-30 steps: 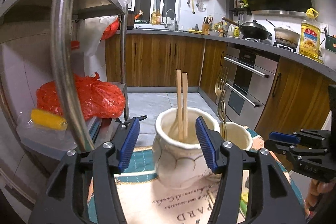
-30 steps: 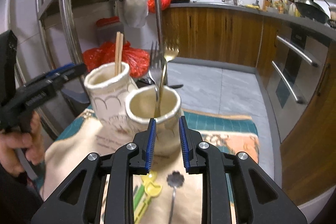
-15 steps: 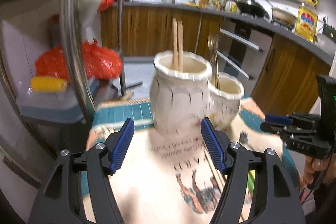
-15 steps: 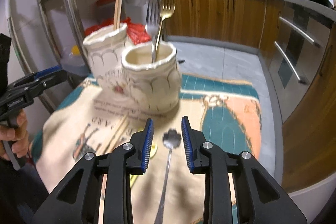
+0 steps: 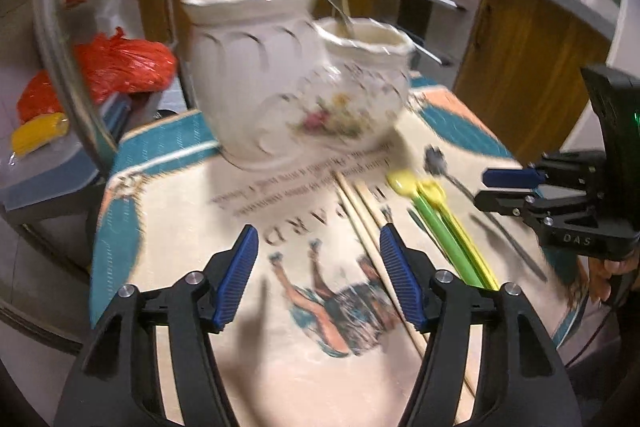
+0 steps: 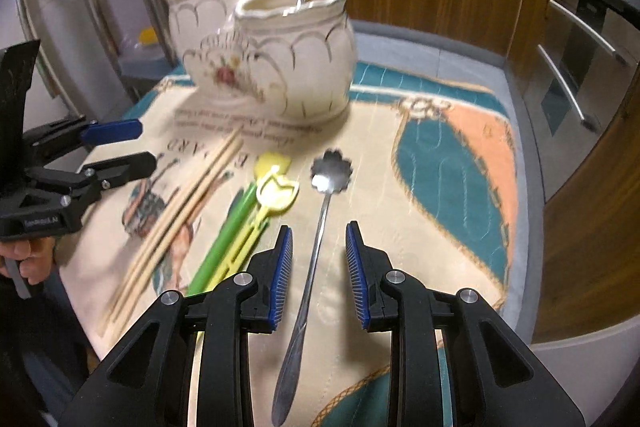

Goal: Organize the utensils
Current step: 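Move both open tools back over the remaining utensils on the table, then grasp a chopstick with the left tool while the right tool grasps the flower-handled spoon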

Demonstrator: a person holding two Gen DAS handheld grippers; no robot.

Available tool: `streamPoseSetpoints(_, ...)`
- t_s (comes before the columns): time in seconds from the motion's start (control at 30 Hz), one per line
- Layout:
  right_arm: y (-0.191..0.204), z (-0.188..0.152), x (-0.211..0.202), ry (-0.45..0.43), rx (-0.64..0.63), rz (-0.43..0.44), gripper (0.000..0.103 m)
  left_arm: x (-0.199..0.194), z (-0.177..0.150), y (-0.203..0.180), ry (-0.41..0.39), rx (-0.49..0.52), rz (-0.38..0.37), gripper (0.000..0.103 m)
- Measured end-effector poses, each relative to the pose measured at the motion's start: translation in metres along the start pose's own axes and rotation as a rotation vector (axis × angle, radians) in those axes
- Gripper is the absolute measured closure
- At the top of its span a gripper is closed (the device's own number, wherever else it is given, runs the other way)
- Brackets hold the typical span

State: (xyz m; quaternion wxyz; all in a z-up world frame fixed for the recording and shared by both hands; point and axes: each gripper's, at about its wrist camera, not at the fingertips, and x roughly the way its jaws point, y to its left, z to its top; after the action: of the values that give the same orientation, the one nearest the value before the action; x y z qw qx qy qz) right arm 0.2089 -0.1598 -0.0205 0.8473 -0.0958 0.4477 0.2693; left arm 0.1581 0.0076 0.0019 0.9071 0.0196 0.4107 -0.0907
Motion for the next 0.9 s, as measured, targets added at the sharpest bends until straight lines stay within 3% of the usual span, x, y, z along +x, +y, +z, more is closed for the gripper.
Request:
streamPoseSetpoints(0.23, 0.002, -0.003, 0.005, 0.022, -0.010, -0.006, 0.074, 0.016, -0.011, -0.019, 0.069, 0.064, -0.001, 0.057)
streamPoseSetpoints(0.37, 0.004, -0.004, 0.004, 0.023, -0.026, -0.019, 0.074, 0.016, -0.015, -0.023, 0.066, 0.081, 0.006, 0.060)
streamPoseSetpoints(0.63, 0.008, -0.003, 0.004, 0.035, -0.048, -0.033, 0.080, 0.015, -0.016, -0.025, 0.094, 0.116, -0.023, 0.087)
streamPoseSetpoints(0.9, 0.004, 0.006, 0.009, 0.103, -0.046, -0.018, 0.080, 0.018, -0.007, -0.008, 0.183, 0.090, -0.100, 0.091)
